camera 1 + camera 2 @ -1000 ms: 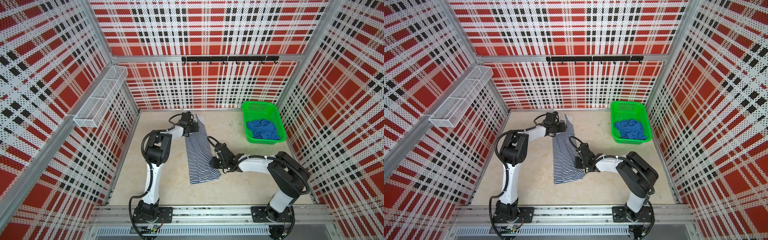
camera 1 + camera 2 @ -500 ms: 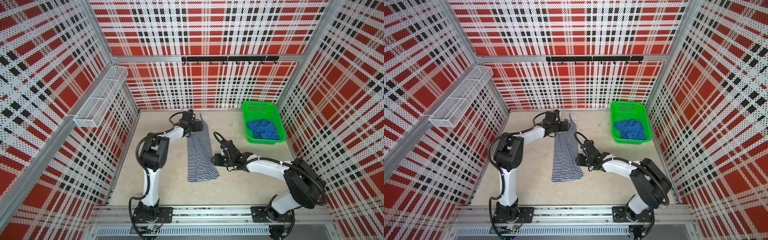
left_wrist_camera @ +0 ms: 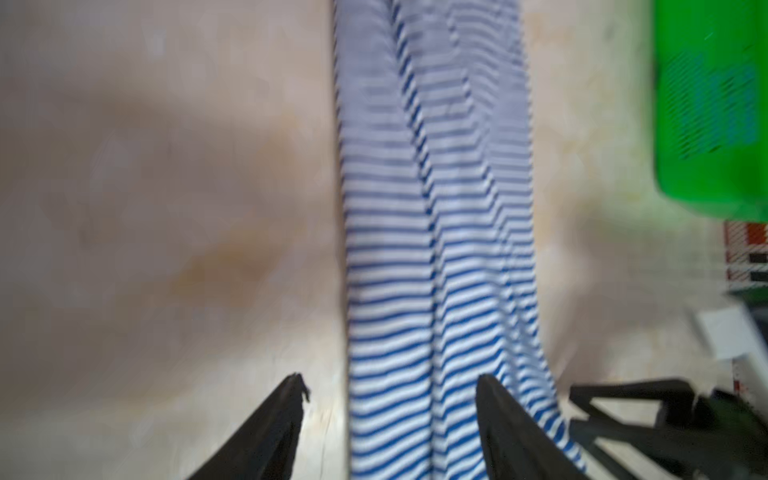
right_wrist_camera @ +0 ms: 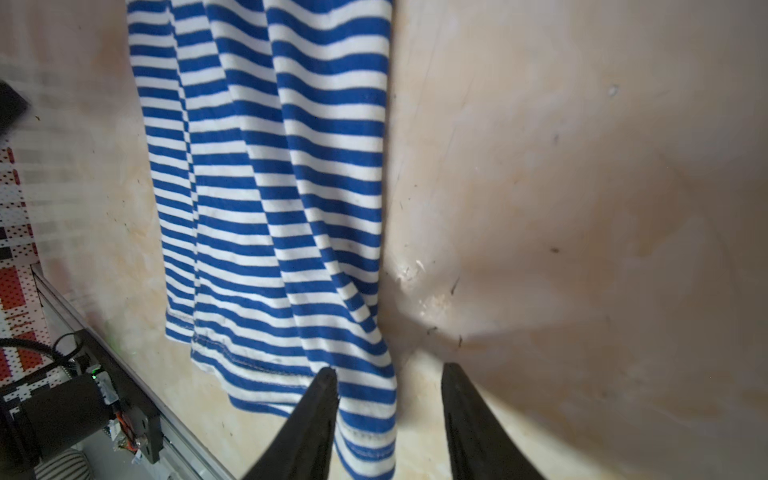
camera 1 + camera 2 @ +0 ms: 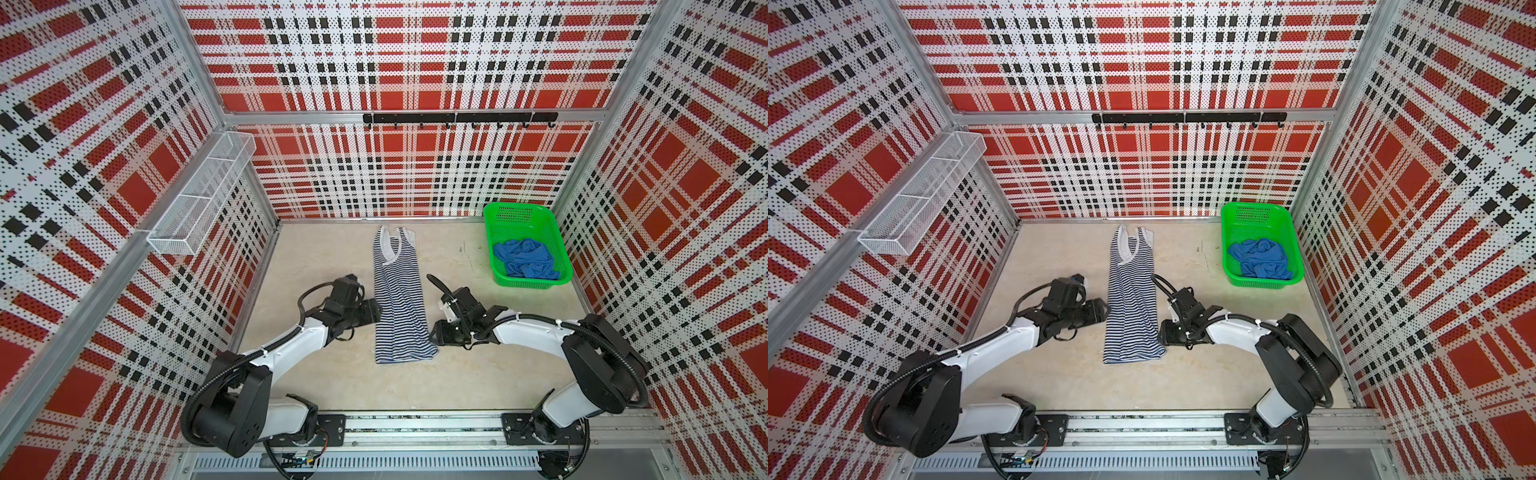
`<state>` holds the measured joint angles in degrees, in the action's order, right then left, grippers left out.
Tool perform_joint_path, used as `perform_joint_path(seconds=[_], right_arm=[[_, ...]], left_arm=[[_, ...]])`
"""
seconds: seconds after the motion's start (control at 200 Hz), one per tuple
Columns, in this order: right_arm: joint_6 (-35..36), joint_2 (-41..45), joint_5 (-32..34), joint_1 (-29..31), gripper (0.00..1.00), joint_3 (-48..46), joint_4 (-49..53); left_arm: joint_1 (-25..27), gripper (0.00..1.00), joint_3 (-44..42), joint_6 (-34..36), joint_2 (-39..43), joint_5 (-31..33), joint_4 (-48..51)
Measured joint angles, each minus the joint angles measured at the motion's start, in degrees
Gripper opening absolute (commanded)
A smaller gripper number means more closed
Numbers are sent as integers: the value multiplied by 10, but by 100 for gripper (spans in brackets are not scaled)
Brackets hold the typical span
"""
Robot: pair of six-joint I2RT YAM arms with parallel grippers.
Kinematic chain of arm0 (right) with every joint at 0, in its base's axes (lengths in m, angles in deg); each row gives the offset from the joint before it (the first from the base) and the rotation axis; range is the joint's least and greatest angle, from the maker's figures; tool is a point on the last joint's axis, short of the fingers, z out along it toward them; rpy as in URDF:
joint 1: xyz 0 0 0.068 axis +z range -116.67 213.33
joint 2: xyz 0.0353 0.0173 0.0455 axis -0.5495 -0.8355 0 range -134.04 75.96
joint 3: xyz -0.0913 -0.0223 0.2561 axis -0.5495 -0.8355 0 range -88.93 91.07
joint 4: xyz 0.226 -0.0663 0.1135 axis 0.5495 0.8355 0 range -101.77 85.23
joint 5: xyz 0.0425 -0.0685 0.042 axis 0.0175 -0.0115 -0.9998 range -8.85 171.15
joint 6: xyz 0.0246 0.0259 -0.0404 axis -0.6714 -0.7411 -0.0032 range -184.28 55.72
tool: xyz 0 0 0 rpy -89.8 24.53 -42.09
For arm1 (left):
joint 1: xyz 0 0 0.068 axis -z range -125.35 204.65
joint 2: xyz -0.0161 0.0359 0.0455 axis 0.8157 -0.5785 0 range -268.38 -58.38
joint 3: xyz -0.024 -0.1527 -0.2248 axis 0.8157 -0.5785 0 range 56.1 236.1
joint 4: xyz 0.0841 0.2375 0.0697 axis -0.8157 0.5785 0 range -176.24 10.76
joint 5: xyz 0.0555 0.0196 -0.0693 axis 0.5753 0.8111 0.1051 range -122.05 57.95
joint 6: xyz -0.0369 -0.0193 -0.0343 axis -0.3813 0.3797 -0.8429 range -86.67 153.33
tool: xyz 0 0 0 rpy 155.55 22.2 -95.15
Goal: Fold and stack the tank tops
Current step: 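Release the tank top and draw both grippers back toward the robot, then grasp the hem end nearest the robot with both grippers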
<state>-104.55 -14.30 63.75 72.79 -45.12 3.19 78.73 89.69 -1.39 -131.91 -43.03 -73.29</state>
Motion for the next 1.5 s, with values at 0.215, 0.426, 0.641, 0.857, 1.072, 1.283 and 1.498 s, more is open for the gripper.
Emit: perform_joint_path(seconds=[0.215, 0.426, 0.641, 0.857, 1.072, 1.283, 1.498], right_arm=[[-6, -2, -27, 5, 44, -16, -18], [-25, -4, -46, 31, 43, -28, -46], [-39, -11, -51, 49, 38, -28, -61], [-50, -11, -46, 52, 17, -33, -56], [-52, 4, -37, 54, 1, -34, -24], [-42, 76, -24, 55, 0, -25, 31], [13, 82, 2, 38, 0, 58, 92]], left_arm=[[27, 60, -89, -64, 66, -31, 17], [58, 52, -136, -123, 100, -46, -18], [100, 36, -184, -191, 114, -57, -98], [103, 7, -195, -217, 113, -50, -108], [106, 0, -185, -225, 135, -48, -85], [114, 0, -102, -217, 190, -23, -22], [80, 0, -27, -162, 138, -16, 1]])
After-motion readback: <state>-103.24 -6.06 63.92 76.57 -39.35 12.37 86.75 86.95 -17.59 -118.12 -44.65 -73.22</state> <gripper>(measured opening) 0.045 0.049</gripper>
